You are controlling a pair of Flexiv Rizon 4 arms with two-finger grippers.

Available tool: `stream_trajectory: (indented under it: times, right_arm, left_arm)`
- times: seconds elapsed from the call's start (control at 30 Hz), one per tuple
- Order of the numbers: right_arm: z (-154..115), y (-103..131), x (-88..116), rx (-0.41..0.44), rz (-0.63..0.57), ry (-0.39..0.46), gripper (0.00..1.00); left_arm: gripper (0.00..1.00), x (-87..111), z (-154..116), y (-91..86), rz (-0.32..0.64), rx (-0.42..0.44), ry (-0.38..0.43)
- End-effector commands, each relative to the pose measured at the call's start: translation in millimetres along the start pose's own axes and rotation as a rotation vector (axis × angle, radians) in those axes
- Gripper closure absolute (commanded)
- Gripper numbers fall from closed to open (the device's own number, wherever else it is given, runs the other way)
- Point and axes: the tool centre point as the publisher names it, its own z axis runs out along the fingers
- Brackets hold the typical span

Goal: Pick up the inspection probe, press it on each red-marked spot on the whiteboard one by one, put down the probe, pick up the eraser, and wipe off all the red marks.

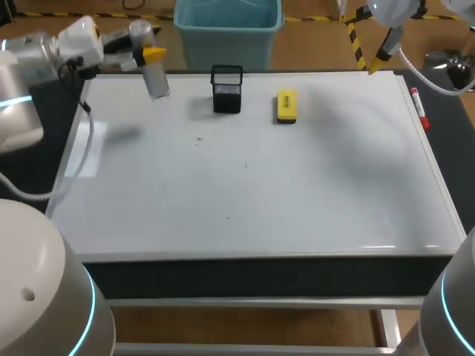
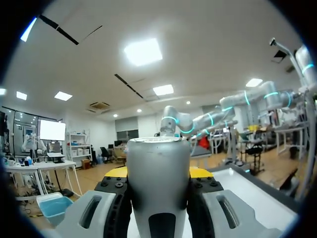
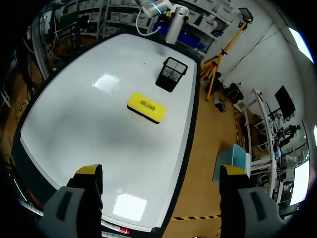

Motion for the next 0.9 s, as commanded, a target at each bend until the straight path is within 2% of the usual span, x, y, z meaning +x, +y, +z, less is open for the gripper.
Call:
stream_trajectory:
  times: [0.03,0.3,0.5,0.67,0.9]
  right_arm:
    - [-1,0,0,0.003,-0.001,0.003,0.0]
    - [-1,0,0,0.003,-0.001,0.003,0.0]
    - [-1,0,0,0.003,-0.001,0.003,0.0]
    - [-1,0,0,0.003,-0.001,0.003,0.0]
    - [-1,0,0,0.003,-0.001,0.003,0.0]
  left_arm:
    - [1.0,-40.4,18,-2.6,-0.033,0.036,0.245]
    - [1.0,-54.3,54,-13.7,-0.051,0.041,0.338]
    - [1.0,-53.8,80,-17.3,-0.067,0.051,0.406]
    - [1.0,-49.4,100,-12.7,-0.092,0.069,0.454]
    - [1.0,-43.1,121,-0.1,-0.12,0.042,0.476]
